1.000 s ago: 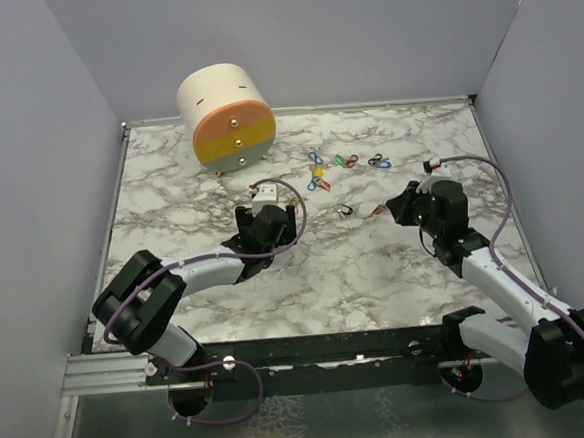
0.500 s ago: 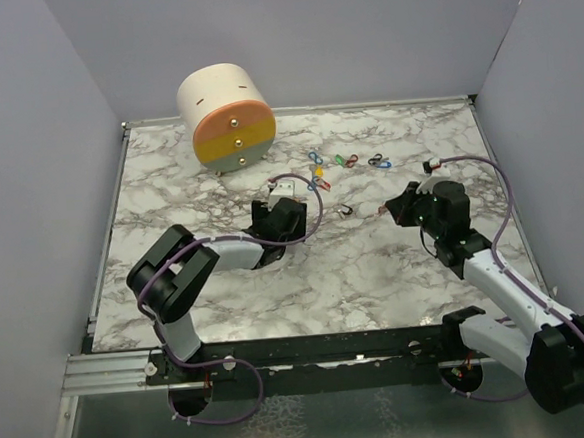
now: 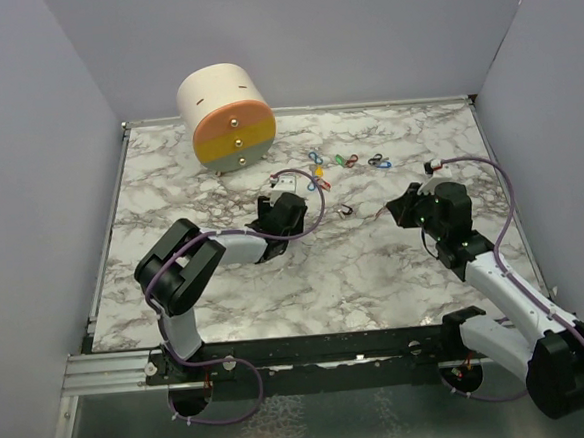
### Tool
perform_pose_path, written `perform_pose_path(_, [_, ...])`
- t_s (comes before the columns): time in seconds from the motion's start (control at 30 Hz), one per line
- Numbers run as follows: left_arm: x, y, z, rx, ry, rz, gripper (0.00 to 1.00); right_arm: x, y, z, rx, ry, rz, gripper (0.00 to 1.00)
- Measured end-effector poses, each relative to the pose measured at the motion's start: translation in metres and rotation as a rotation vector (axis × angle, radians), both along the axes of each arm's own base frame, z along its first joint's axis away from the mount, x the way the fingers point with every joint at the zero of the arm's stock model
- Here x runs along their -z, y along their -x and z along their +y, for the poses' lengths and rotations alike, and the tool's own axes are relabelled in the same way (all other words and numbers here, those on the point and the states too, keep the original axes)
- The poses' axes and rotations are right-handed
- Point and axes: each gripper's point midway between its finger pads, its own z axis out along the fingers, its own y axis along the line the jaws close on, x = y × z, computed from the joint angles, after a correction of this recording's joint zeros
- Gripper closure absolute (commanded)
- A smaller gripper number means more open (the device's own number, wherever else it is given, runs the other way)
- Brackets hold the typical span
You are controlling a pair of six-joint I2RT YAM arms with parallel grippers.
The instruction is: Put the keys on the keyring
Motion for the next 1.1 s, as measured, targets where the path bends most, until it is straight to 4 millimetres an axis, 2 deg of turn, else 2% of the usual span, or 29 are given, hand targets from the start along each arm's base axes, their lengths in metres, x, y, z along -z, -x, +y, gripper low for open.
perform_pose_path(0.1, [0.0000, -0.0011, 0.0010, -0.002, 0.001, -0.001, 0.42, 0.0001, 0.0008, -0.0002, 0.000, 0.000, 0.002, 0.99])
perform_pose_path(0.33, [0.0007, -0.0018, -0.0005, 0.004, 0.011, 0.002, 0.46, 0.0000, 0.0012, -0.0003, 0.000, 0.001, 0.002, 0.99])
perform_pose_path(0.43, [0.0009, -0.0028, -0.0018, 0.007, 0.016, -0.001, 0.51, 0.0004, 0.0014, -0.0003, 0.000, 0.001, 0.004, 0.99])
perform_pose_path(0.57, [0.0015, -0.0049, -0.0026, 0.009, 0.023, -0.004, 0.69, 0.0004, 0.0015, -0.0003, 0.000, 0.001, 0.004, 0.99])
perform_pose_path(0.7, [0.0014, -0.0054, -0.0042, 0.017, 0.028, -0.005, 0.70, 0.0005, 0.0015, -0.0004, 0.000, 0.001, 0.005, 0.99])
perform_pose_path(0.9, [0.0016, -0.0051, -0.0055, 0.022, 0.034, -0.005, 0.99, 0.0005, 0.0015, -0.0004, 0.000, 0.001, 0.005, 0.99])
perform_pose_path(1.1, [0.0015, -0.0050, -0.0061, 0.025, 0.035, -0.004, 1.00, -0.0004, 0.0017, -0.0004, 0.000, 0.000, 0.002, 0.99])
